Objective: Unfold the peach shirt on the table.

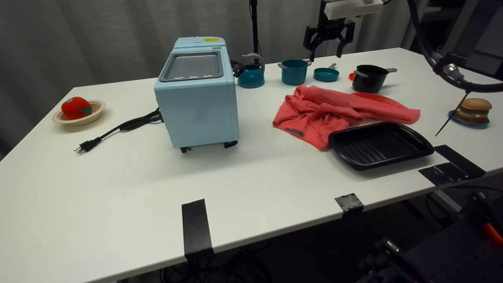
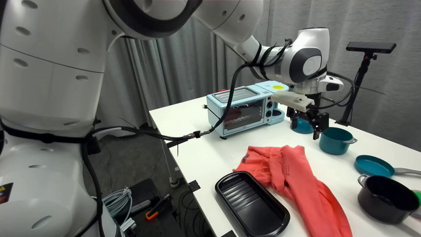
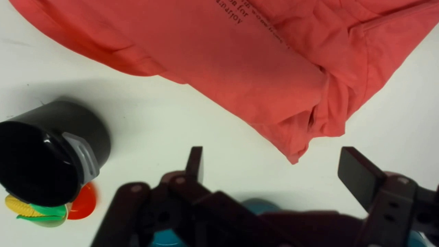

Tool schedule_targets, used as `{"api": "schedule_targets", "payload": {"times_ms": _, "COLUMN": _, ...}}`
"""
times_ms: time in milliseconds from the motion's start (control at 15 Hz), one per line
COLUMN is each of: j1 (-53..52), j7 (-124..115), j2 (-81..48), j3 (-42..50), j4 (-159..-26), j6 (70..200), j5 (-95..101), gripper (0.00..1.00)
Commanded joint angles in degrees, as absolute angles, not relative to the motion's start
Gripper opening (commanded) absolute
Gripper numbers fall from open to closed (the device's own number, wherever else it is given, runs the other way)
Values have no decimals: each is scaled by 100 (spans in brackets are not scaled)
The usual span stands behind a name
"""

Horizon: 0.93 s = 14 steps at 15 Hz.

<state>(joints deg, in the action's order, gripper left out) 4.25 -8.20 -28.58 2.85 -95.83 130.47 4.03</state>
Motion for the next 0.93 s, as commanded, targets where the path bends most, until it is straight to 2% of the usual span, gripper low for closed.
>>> {"api": "schedule_targets", "payload": {"times_ms": 0, "j1": 346, "j7": -812, "j2": -2890, "j3": 384, "j4": -9580, "j6": 13100, "j5": 386, "gripper": 100}}
{"api": "schedule_targets", "payload": {"times_ms": 867, "j1": 470, "j7": -733, "j2": -3946, "j3": 240, "j4": -9440, "j6": 13770, "j5": -100, "gripper": 100}}
